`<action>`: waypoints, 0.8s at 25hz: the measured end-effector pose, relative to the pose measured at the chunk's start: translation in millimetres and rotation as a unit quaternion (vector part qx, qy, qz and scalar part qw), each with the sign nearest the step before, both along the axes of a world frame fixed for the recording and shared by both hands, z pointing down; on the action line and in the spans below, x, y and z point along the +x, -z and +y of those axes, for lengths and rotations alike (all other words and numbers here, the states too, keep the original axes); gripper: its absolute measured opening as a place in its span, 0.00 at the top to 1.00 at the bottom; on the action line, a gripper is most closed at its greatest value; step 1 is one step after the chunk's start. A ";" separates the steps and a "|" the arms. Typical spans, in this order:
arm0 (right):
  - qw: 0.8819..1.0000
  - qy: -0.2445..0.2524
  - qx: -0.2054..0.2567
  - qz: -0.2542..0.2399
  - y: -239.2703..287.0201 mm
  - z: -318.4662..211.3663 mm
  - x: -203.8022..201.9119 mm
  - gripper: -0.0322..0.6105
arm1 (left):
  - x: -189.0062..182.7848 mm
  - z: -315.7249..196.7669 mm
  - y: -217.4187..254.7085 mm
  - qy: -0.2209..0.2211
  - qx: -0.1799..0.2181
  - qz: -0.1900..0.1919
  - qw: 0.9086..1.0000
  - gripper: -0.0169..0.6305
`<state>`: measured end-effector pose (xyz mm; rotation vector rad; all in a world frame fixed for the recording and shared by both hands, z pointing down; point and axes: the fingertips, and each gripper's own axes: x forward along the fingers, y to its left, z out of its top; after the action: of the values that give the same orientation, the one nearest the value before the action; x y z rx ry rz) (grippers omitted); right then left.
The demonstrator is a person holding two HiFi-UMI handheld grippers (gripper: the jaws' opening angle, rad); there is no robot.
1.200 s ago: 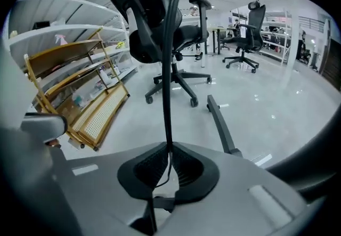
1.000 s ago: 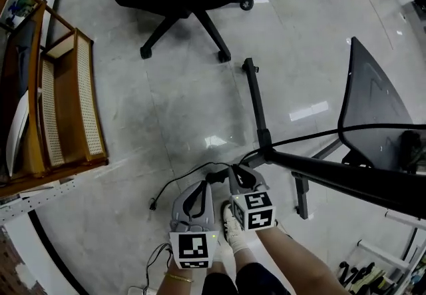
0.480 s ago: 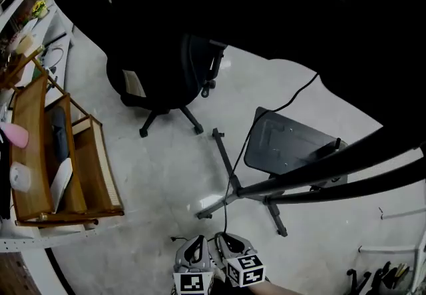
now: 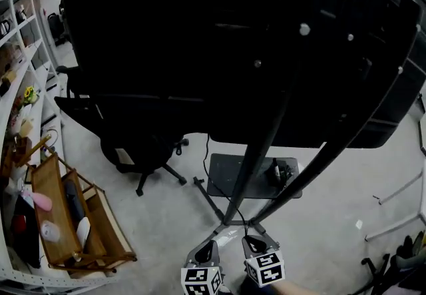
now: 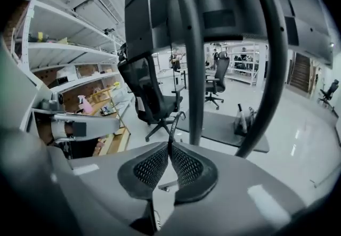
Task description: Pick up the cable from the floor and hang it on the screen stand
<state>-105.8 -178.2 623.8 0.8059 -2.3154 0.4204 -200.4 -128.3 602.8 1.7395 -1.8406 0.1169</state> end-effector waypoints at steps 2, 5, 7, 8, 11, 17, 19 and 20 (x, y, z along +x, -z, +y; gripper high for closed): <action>1.000 -0.025 0.009 0.002 28.2 -20.8 24.6 0.92 | 19.0 -23.0 31.9 -0.037 0.011 0.013 0.999 0.96; 0.997 -0.062 0.034 -0.007 83.5 -50.6 63.6 0.92 | 49.2 -55.7 82.6 -0.078 0.033 -0.010 0.996 0.96; 0.995 -0.078 0.058 -0.022 121.8 -68.8 84.1 0.92 | 64.3 -74.8 113.8 -0.090 0.042 -0.043 0.994 0.96; 0.994 -0.083 0.071 -0.027 139.3 -75.9 93.7 0.92 | 72.4 -83.0 127.3 -0.096 0.045 -0.055 0.993 0.96; 0.989 -0.085 0.114 -0.030 187.6 -92.7 118.4 0.92 | 100.5 -106.2 166.2 -0.122 0.056 -0.074 0.988 0.96; 0.977 -0.045 0.203 -0.054 300.7 -113.5 143.3 0.91 | 149.7 -142.3 266.9 -0.162 0.125 -0.122 0.971 0.96; 0.969 -0.039 0.234 -0.063 343.1 -117.6 152.4 0.91 | 161.0 -151.8 300.7 -0.166 0.152 -0.140 0.964 0.96; 0.965 -0.037 0.250 -0.068 365.2 -120.7 157.1 0.91 | 165.3 -157.7 317.0 -0.168 0.164 -0.150 0.961 0.96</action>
<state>51.3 -298.8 258.5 1.1345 -2.5651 -0.0948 -35.1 -285.9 285.7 2.3720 -1.8299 0.2317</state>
